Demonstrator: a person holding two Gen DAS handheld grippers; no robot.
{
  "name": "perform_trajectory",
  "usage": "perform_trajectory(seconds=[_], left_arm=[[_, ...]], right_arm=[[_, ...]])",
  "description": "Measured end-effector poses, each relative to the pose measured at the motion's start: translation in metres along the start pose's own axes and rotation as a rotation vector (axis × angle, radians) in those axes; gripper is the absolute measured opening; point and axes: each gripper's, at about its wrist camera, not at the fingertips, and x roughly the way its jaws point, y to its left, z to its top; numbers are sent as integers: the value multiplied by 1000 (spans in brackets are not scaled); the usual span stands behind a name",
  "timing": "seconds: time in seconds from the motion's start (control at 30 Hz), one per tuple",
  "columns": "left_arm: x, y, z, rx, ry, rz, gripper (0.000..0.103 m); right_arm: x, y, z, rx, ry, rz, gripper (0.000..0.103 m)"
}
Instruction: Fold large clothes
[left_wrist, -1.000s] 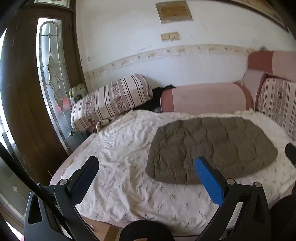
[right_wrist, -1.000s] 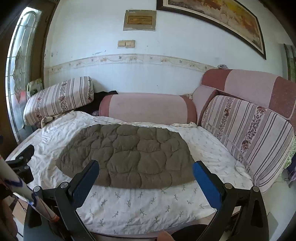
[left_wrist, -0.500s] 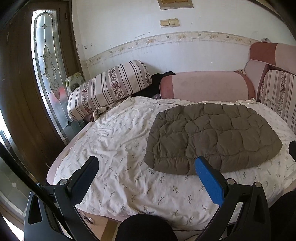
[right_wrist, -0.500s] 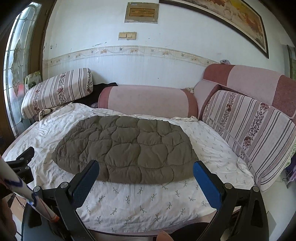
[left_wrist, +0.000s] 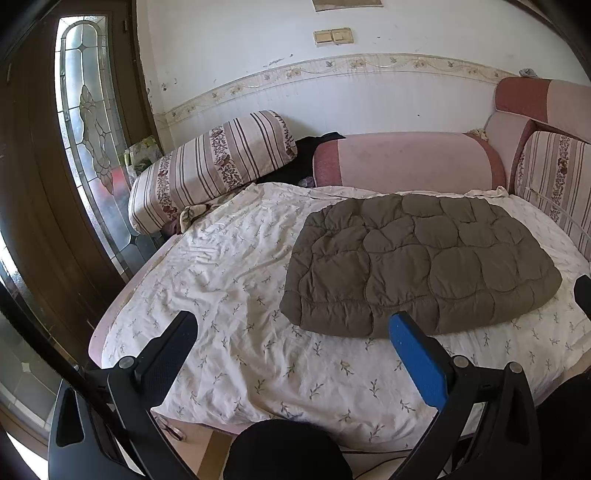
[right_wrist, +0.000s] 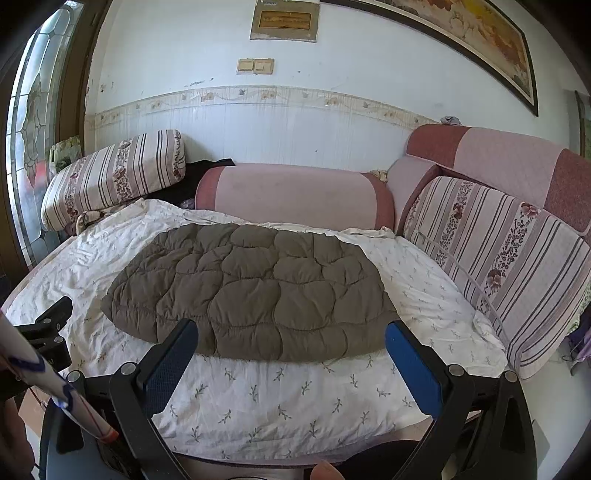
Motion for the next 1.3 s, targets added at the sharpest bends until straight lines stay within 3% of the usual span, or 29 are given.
perform_trajectory(seconds=[1.3], left_arm=[[7, 0, -10, 15, 32, -23, 103]], right_arm=[[13, 2, -9, -12, 47, -5, 103]])
